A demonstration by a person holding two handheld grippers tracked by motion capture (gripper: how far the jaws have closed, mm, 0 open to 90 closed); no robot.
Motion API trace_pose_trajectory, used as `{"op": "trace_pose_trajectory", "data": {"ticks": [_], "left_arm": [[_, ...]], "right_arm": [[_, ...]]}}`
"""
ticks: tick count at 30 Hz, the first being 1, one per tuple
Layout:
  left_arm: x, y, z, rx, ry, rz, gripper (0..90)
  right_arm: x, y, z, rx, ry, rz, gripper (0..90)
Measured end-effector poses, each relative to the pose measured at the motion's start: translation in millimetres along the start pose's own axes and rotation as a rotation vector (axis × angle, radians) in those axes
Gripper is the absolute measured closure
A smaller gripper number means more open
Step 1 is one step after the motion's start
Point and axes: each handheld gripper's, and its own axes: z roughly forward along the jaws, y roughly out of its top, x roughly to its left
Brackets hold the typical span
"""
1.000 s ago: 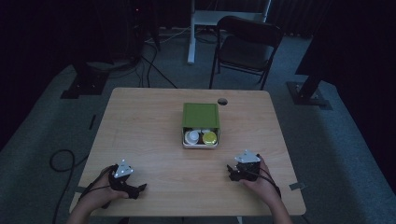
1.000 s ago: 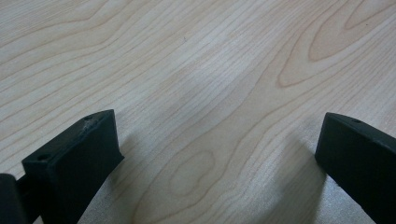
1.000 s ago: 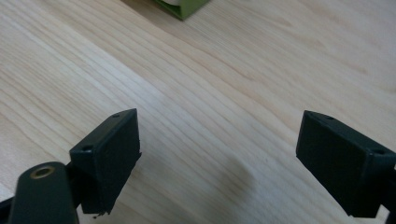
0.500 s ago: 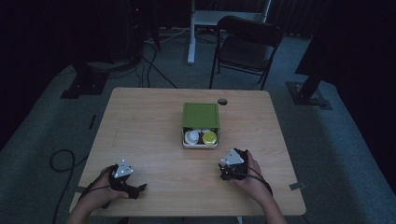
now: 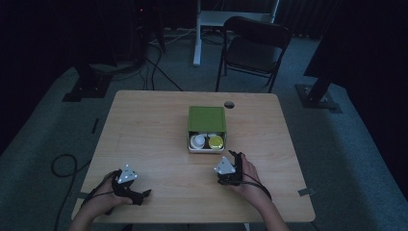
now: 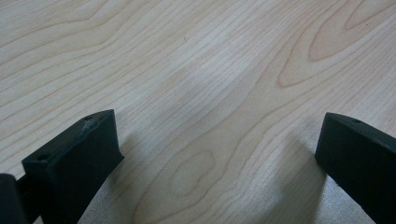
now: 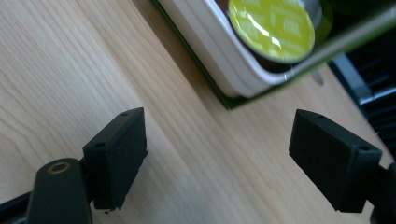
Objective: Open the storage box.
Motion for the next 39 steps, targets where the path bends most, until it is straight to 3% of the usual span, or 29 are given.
{"op": "trace_pose_trajectory", "data": {"ticks": [15,19,29,34,37,39], "left_arm": [[0.0,0.0,0.0,0.000,0.000,0.000,0.0],[0.0,-0.1,0.1,-0.001,0.000,0.000,0.0],[0.1,0.0,0.0,0.000,-0.001,0.000,0.0],[0.0,0.0,0.0,0.000,-0.001,0.000,0.0],[0.0,0.0,0.0,0.000,0.000,0.000,0.0],[0.0,0.0,0.0,0.000,-0.001,0.000,0.0]], "right_arm": [[19.6,23.9,6.8,-0.045,-0.110,-0.236,21.7],[23.5,30.0,8.0,-0.055,-0.113,-0.278,22.9],[31.2,44.1,14.1,-0.053,-0.133,-0.435,26.9],[36.0,48.3,18.3,-0.067,-0.146,-0.509,32.0],[37.9,49.3,20.3,-0.065,-0.143,-0.520,35.2],[38.9,50.9,23.3,-0.062,-0.143,-0.535,43.5]]}}
